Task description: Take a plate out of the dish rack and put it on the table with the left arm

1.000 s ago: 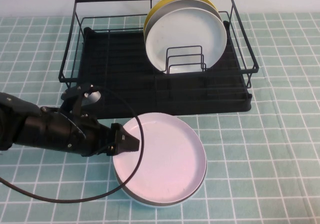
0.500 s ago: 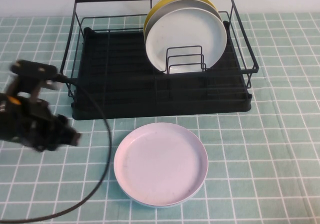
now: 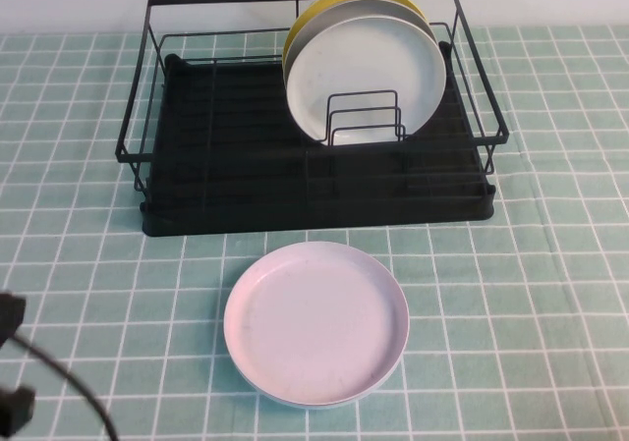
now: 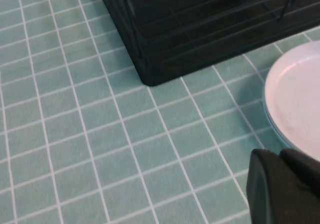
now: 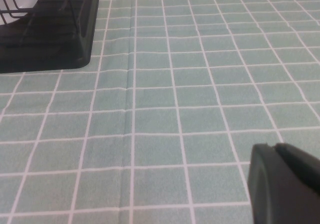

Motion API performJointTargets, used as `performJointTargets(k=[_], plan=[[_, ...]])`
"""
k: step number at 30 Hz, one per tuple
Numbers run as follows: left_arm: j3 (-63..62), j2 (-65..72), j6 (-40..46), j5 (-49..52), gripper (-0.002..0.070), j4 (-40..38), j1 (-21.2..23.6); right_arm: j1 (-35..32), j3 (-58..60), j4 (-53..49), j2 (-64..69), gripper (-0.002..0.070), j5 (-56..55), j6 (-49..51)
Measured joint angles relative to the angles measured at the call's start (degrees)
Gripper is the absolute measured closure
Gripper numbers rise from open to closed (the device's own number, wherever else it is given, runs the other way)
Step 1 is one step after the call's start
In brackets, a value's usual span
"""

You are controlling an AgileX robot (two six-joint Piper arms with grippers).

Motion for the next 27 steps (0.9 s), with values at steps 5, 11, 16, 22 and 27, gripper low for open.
performJointTargets(k=[5, 11, 16, 22, 27], plan=[[1.87, -6.89, -0.03, 5.96, 0.0675, 0.00, 0.00, 0.00, 0.00, 0.00, 0.00, 0.0694, 0.00, 0.00], [2.10, -8.39, -0.03, 10.81, 0.0675, 1.55, 0.00, 0.00, 0.00, 0.00, 0.00, 0.0694, 0.00, 0.00], [2.42, -9.95, -0.03, 10.90, 0.0675, 7.08, 0.00, 0.00, 0.00, 0.00, 0.00, 0.0694, 0.00, 0.00], [10.35, -17.63, -0.03, 4.24, 0.0676, 10.42, 0.25, 0.00, 0.00, 0.13, 0.00, 0.0694, 0.00, 0.00], [22.93, -26.60, -0.03, -9.64, 0.0676, 9.10, 2.31, 0.00, 0.00, 0.68, 0.00, 0.0694, 0.00, 0.00]])
